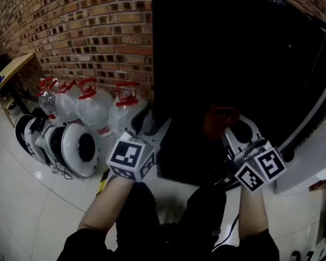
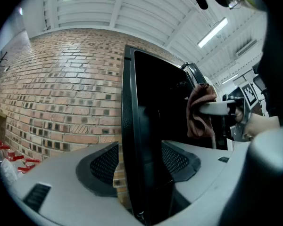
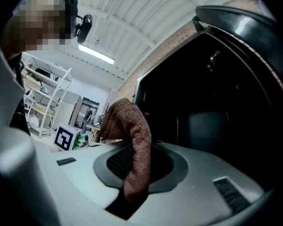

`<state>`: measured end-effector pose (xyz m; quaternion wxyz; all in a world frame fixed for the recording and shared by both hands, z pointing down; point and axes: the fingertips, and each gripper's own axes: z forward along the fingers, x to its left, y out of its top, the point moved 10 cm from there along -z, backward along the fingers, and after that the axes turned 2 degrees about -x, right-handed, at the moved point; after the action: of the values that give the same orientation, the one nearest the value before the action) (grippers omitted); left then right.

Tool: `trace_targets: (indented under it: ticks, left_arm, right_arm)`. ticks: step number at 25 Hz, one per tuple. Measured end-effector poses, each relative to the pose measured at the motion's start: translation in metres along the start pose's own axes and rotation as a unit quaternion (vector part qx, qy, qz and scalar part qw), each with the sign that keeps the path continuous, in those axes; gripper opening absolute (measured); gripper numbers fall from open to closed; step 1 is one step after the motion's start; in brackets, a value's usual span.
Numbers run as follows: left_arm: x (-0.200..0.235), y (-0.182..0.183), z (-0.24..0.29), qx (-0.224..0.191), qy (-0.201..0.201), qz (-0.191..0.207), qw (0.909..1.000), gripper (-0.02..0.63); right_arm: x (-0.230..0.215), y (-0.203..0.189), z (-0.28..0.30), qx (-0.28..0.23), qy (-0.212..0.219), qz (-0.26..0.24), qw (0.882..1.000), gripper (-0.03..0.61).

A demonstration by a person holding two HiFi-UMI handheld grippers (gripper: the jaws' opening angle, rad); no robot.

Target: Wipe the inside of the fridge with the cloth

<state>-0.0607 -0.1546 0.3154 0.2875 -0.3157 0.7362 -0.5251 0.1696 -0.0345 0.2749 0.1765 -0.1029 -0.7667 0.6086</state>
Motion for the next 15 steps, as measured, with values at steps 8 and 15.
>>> trace_targets:
  ticks: [8,15]
  left_arm:
    - [0.019,-0.003,0.017,0.000,0.006,-0.001,1.0000,0.284]
    - [0.018,-0.009,0.030,0.002,-0.028,0.000,0.9996,0.254]
  right_arm:
    - [-0.006,0.029,0.079,-0.014,0.045,0.000,0.999,0.072]
    - [-0.029,0.075,0.128,-0.066,0.073,0.019,0.995,0.072]
